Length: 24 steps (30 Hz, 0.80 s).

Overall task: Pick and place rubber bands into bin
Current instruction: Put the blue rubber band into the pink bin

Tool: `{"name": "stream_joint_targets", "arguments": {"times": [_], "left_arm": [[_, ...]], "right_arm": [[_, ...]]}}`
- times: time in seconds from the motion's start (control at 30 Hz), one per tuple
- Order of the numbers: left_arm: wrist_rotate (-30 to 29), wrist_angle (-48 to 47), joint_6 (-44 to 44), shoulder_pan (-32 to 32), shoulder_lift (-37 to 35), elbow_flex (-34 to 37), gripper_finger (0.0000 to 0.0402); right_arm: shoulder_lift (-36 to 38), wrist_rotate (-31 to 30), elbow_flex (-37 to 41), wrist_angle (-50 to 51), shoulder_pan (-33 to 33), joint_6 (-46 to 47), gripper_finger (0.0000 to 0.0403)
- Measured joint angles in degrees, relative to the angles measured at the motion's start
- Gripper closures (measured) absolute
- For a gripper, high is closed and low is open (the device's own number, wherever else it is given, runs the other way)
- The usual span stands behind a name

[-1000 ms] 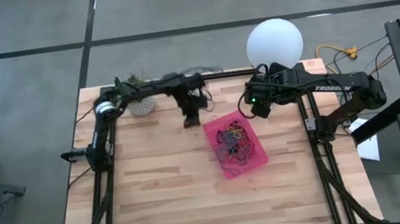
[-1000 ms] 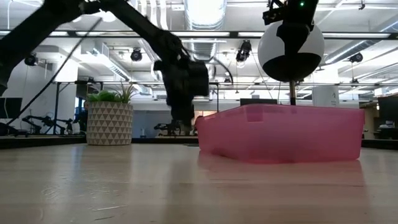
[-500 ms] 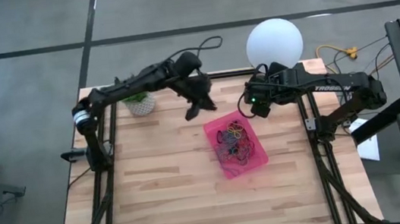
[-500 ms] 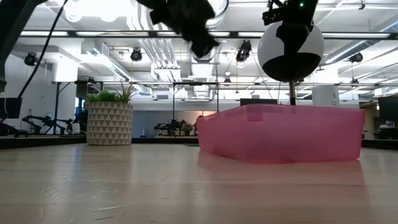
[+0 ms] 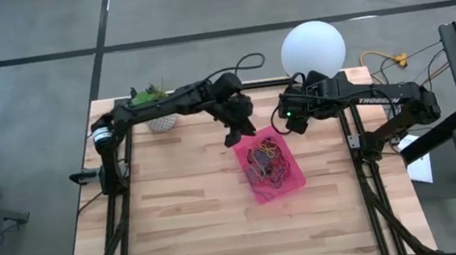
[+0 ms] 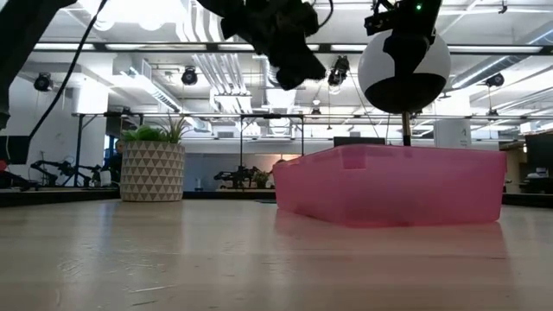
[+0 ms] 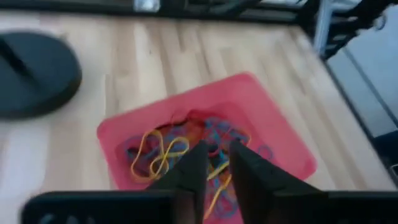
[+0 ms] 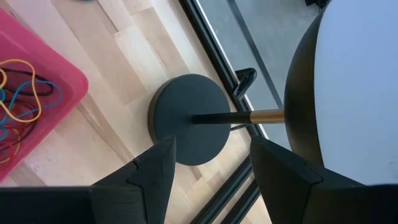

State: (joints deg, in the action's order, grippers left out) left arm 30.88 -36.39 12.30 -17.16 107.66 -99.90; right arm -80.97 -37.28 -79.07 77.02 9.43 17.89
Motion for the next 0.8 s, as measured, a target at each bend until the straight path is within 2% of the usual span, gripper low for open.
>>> {"name": "stream_joint_targets", "arguments": {"times": [0.1, 0.17, 0.2, 0.3, 0.37, 0.47, 0.6, 0.67, 0.8], "left_arm": [[-0.7, -1.51, 0.03, -0.02, 0.22, 0.18, 0.031], [-3.61, -2.02, 1.35, -0.01, 0.14, 0.15, 0.0286], [-6.83, -3.49, 3.71, -0.07, -0.31, 0.13, 0.0276], [-21.63, -7.23, 15.21, -1.06, -0.97, 0.13, 0.0256], [-27.31, -8.79, 21.35, -3.0, -0.93, 0.15, 0.0253], [-26.33, -8.97, 25.47, -7.31, 0.95, 0.17, 0.0251], [-19.34, -11.66, 28.75, -11.81, 5.36, 0.27, 0.0256], [-17.4, -10.27, 28.72, -14.14, 7.44, 0.31, 0.0264], [-17.81, -6.71, 24.81, -18.43, 14.34, -2.17, 0.0282]], "right_arm": [[0.0, 0.01, 0.0, 0.03, -0.04, 0.04, 0.0209], [0.0, 0.01, 0.0, 0.04, -0.04, -0.07, 0.0209], [0.0, 0.01, 0.0, 0.06, -0.04, -0.15, 0.0209], [0.0, 0.03, 0.0, 0.09, -0.04, -0.75, 0.0209], [0.0, 0.07, 0.0, 0.1, -0.04, -1.41, 0.0209], [0.0, 0.17, 0.01, 0.1, -0.03, -1.7, 0.0209], [0.0, 0.25, 0.02, 0.17, -0.04, -1.78, 0.0209], [0.0, 0.29, 0.02, 0.19, -0.04, -1.79, 0.0209], [0.0, 0.29, 0.02, 0.22, -0.04, -2.0, 0.0209]]}}
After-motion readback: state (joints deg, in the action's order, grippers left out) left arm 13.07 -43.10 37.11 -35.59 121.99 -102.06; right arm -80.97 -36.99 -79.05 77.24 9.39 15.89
